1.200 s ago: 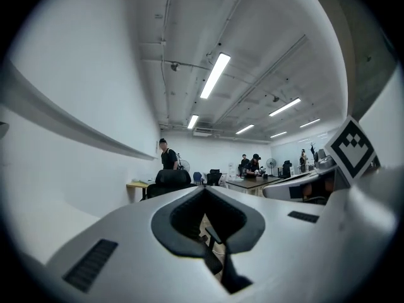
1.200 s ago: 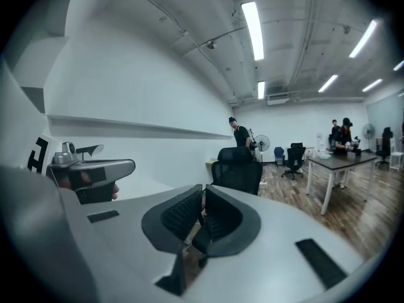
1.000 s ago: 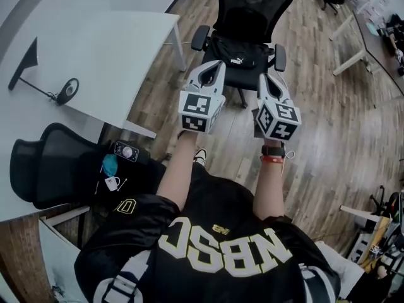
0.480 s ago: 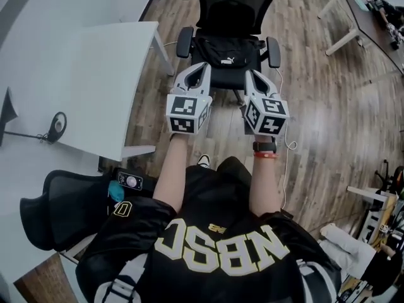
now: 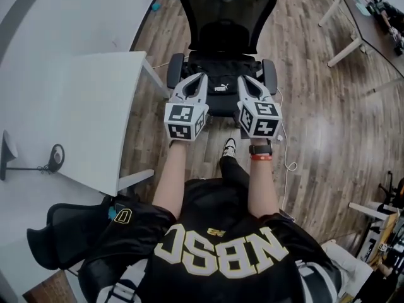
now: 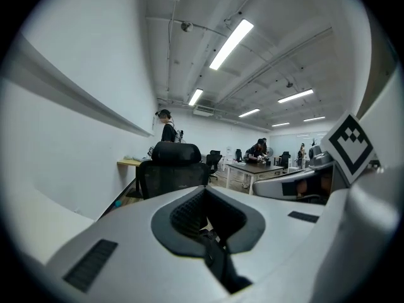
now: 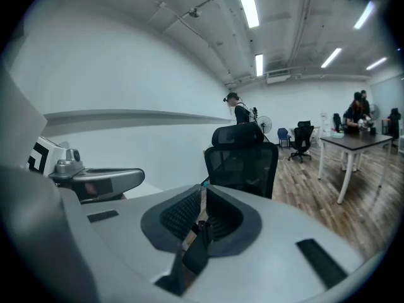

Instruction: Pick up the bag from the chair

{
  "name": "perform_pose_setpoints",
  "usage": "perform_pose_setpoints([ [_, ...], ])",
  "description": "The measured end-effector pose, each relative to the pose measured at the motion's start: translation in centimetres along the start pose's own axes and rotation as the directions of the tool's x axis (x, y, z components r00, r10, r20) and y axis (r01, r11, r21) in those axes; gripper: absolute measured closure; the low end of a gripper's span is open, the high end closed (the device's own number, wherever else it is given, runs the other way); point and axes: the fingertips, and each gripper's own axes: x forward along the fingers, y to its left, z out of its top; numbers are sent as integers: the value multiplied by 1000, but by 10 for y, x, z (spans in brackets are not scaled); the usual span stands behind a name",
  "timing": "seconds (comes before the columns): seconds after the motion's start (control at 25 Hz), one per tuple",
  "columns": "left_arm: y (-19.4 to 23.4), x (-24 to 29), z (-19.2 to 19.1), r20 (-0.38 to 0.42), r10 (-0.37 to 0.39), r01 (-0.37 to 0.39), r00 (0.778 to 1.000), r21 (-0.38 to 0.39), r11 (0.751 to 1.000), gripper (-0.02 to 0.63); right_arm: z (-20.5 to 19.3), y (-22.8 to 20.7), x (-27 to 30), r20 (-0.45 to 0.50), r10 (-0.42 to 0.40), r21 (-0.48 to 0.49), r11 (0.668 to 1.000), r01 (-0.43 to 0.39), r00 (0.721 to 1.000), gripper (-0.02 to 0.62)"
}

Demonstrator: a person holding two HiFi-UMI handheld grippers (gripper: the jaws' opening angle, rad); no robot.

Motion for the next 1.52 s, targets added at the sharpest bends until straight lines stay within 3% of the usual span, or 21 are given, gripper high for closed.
perform_pose_setpoints([
  [0.32, 23, 94, 5, -18, 114, -114, 993, -15, 993, 591, 30, -62, 83, -41, 104, 1, 995, -104, 994, 565],
  [0.48, 26, 125, -27, -96, 115, -116, 989, -3, 993, 591, 3, -78, 121, -121, 132, 36, 991, -129, 984, 563],
  [0.64, 46, 144, -54, -124, 104, -118, 987, -106, 987, 589, -21, -86, 150, -195, 145, 39, 989, -140, 970, 560],
  [0.92, 93, 180, -98, -243, 57, -96, 968, -153, 984, 587, -64, -107, 199, -326, 90, 61, 995, -74, 941, 502],
  [1.0, 104, 194, -116, -293, 22, -76, 956, -173, 982, 558, -81, -112, 214, -379, 73, 60, 997, -55, 922, 454],
  [1.12, 122, 210, -153, -376, -22, -60, 926, -205, 977, 426, -112, -116, 234, -448, 62, 67, 997, -36, 892, 414],
  [1.28, 149, 235, -207, -438, -38, -90, 898, -268, 959, 320, -152, -131, 271, -506, 72, 133, 991, -4, 860, 325],
  [1.4, 169, 244, -250, -487, -36, -132, 873, -306, 943, 284, -180, -150, 295, -546, 29, 134, 990, 53, 837, 290],
  [1.52, 188, 255, -290, -548, -21, -161, 836, -282, 946, 264, -209, -174, 314, -574, -10, 137, 985, 108, 819, 276],
])
